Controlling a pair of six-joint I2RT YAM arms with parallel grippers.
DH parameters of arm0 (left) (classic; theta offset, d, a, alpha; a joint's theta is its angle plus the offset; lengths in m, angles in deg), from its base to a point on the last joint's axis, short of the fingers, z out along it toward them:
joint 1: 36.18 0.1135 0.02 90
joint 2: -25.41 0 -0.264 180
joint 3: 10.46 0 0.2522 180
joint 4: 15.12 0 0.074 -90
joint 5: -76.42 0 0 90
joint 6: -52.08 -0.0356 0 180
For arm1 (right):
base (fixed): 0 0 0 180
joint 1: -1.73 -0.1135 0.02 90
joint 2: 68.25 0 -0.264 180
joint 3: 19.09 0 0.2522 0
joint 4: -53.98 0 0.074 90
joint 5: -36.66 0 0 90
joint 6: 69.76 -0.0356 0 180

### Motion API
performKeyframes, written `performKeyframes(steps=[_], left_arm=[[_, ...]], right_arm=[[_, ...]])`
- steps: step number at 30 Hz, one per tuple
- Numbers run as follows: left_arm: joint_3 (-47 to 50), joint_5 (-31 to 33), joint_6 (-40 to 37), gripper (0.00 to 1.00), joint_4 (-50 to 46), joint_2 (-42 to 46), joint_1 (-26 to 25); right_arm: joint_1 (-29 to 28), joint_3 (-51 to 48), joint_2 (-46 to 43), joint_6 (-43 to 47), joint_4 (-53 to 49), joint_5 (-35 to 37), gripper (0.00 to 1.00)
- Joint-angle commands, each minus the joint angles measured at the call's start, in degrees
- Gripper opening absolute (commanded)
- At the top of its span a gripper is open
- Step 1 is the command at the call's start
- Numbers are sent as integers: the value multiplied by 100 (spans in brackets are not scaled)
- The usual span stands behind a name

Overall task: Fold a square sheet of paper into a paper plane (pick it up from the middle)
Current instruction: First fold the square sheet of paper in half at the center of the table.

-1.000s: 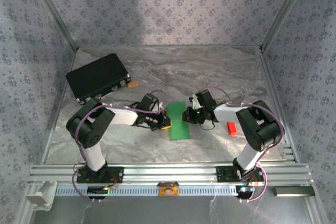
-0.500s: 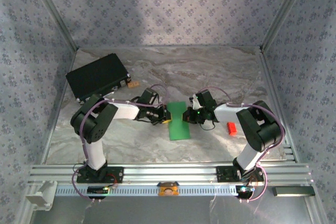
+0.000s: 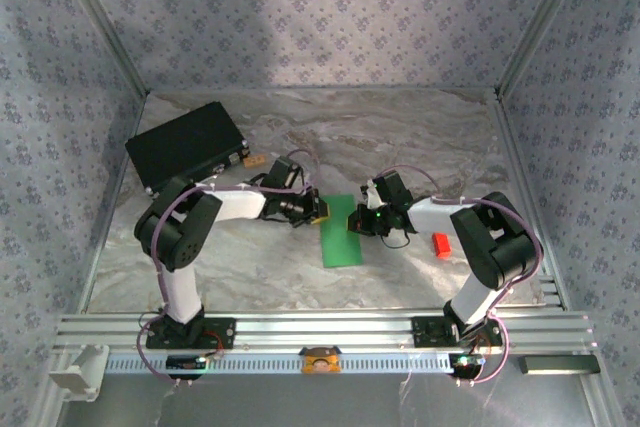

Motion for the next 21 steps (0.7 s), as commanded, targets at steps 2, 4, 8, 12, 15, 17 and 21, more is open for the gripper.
performKeyframes(steps=[2,4,8,12,15,17,21], left_arm=[[-212,-81,-156,6,-121,-374,144],[-266,-70,-169,6,-140,-482,201],[-331,4,-150,6,-140,-624,265],[-383,204,12,6,-253,-640,300],[-374,155,158,6,-132,-567,301],[-398,32,179,7,-20,-467,290],[-558,11,80,7,-257,-350,280]], right_arm=[[39,-265,224,-39,-938,537,0],[33,-266,210,-30,-938,526,0],[32,-269,167,-34,-937,522,0],[39,-285,138,-27,-927,509,0],[34,-274,122,-13,-954,506,0],[32,-272,98,3,-972,513,0],[39,-251,101,-9,-984,518,0]])
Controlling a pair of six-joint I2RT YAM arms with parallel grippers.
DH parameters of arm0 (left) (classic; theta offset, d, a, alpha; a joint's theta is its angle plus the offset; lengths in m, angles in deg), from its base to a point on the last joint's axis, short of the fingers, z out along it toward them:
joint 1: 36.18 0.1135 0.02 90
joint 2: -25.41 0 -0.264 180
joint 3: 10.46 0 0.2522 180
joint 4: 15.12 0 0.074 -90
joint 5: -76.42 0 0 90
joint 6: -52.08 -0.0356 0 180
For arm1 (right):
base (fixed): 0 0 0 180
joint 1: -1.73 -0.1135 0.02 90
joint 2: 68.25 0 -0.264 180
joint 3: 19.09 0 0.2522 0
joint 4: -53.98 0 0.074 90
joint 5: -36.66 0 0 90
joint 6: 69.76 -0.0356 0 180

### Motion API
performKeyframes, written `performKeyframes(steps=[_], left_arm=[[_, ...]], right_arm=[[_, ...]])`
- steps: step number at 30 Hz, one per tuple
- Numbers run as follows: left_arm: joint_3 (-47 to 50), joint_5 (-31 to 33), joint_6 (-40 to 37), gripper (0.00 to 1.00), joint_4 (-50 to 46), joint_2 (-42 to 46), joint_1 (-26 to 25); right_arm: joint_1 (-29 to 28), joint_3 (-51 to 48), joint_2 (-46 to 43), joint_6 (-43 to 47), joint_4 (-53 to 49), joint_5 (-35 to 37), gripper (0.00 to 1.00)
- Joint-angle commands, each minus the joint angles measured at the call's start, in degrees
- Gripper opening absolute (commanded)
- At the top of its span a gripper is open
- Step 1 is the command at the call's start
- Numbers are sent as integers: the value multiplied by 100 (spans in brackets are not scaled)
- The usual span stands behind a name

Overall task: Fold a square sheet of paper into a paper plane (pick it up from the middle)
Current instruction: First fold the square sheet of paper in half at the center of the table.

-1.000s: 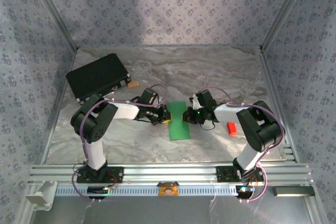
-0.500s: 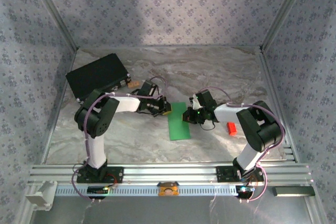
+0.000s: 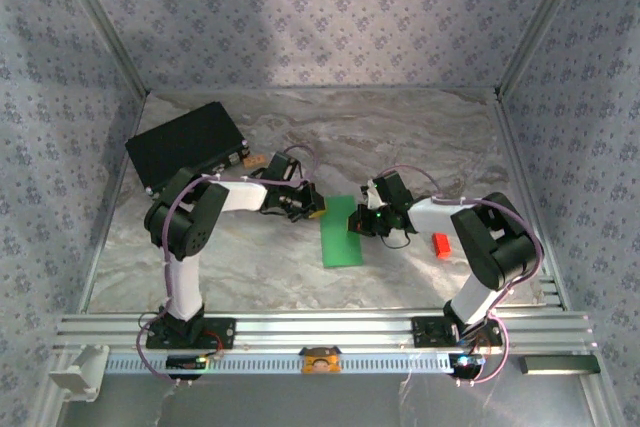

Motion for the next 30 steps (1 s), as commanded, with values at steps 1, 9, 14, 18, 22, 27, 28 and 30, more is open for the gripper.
performKeyframes(steps=[1,9,14,18,22,27,28,30], left_arm=[[-250,18,-64,7,-151,123,26],[-539,-59,-94,8,-179,-191,4],[-709,202,-268,8,-495,-384,11],[-696,380,-281,7,-583,-502,9],[-580,444,-272,6,-554,-480,8],[-509,371,-229,6,-494,-489,1],[-504,351,-220,6,-472,-497,1],[-500,325,-201,6,-472,-521,8]], right_arm=[[36,-250,130,-4,-929,502,0],[34,-236,147,13,-899,456,0],[34,-278,0,-43,-618,199,2],[35,-246,-424,-196,-542,28,11],[60,-277,-1183,-216,-1091,282,26],[82,-565,-2003,-437,-1732,449,50],[90,-656,-2145,-499,-1804,467,52],[98,-832,-2354,-665,-1922,437,55]])
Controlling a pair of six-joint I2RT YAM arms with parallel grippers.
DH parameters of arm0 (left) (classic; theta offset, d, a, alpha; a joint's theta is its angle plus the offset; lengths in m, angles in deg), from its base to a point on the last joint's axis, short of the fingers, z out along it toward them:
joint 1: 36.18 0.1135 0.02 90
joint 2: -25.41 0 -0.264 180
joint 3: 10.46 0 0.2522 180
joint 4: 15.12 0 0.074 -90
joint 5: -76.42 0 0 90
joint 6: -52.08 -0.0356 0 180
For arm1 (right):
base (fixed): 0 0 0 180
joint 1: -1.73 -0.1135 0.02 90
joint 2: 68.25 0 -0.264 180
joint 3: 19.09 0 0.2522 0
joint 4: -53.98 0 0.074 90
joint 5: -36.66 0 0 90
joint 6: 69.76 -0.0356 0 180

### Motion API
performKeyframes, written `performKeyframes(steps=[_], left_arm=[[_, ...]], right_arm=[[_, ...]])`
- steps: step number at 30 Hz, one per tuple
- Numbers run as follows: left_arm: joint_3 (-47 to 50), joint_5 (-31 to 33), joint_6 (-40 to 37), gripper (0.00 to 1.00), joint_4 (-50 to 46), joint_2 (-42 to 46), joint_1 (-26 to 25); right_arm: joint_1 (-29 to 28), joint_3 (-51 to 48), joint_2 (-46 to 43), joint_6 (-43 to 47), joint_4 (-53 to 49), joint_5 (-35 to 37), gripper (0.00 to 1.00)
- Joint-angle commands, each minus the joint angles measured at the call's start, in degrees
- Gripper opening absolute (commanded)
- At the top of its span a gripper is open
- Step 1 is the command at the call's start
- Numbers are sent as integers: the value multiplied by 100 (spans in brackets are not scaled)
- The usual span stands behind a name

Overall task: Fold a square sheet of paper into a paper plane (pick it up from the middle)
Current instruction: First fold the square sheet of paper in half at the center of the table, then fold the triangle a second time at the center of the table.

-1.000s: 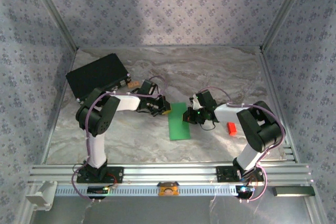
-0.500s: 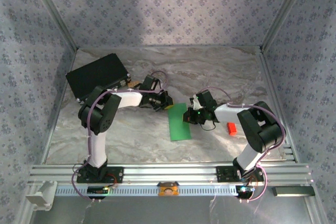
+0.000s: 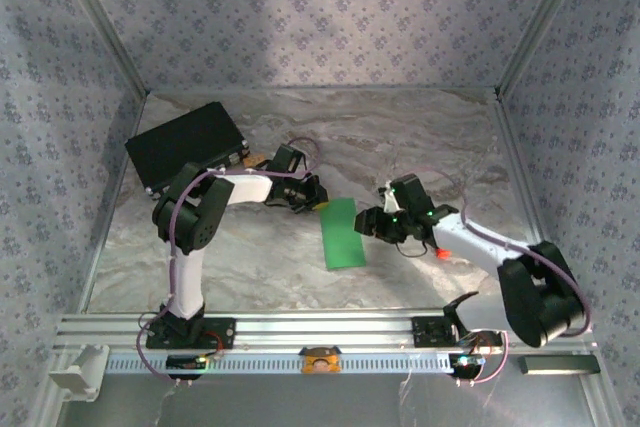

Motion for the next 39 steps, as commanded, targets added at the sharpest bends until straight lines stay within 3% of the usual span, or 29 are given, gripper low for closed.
performKeyframes(steps=[1,6,17,27,39], left_arm=[[114,96,-45,6,-160,-148,-7],[123,50,3,6,-109,-150,-11],[116,67,7,5,-139,-176,-11],[88,59,22,5,-134,-201,-25],[24,23,15,5,-144,-238,-56]], right_arm=[[38,-323,-244,-313,-643,3,55],[-114,-566,-192,-588,-317,-629,52],[-419,-672,-30,-742,-436,-590,48],[-531,-672,379,-907,138,-839,43],[-536,-364,211,-973,139,-730,39]])
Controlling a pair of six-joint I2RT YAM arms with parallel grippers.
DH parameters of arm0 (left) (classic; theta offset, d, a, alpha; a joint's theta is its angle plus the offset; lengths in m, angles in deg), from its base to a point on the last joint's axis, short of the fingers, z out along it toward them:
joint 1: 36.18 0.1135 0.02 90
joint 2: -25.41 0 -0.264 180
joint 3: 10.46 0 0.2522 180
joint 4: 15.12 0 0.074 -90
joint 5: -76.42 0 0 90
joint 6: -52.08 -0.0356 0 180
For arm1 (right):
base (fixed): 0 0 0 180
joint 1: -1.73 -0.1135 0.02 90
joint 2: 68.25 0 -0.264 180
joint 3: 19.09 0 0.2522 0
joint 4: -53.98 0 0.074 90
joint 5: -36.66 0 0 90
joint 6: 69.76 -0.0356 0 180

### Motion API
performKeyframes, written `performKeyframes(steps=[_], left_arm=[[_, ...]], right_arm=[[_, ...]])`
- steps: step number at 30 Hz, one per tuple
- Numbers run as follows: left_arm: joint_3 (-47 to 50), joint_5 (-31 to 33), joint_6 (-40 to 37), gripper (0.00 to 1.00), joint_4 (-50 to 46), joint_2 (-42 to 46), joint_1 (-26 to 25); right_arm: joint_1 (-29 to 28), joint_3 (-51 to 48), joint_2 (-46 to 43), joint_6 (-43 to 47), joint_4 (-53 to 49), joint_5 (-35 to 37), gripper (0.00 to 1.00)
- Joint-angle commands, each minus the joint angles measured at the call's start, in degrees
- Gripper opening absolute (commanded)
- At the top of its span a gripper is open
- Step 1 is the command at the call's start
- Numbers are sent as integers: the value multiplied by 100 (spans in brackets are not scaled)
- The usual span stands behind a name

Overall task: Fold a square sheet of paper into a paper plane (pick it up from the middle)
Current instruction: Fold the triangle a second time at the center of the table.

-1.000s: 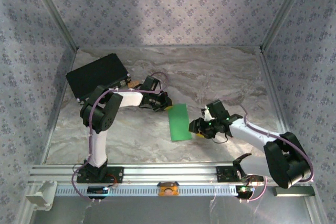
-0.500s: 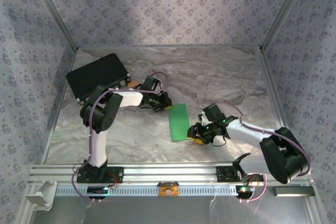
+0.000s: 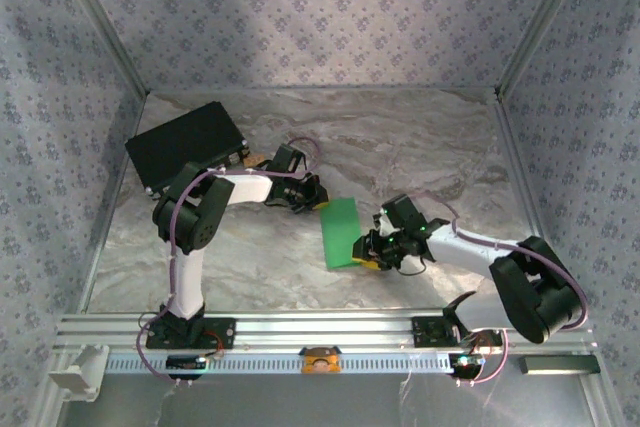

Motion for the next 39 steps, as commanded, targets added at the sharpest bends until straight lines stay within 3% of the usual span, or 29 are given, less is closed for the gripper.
performKeyframes(steps=[1,9,13,20,39], left_arm=[[23,53,1,5,-177,-231,-52],[-2,38,-13,5,-178,-249,-72],[-13,3,-28,5,-185,-231,-93],[-65,-51,-48,6,-198,-257,-106],[-110,-28,-56,6,-246,-195,-149]], right_arm=[[-12,139,-124,-27,-40,-36,39],[19,163,-261,119,198,-18,44],[258,366,-104,437,399,-392,50],[458,592,369,737,716,-833,52],[607,257,620,325,562,-448,54]])
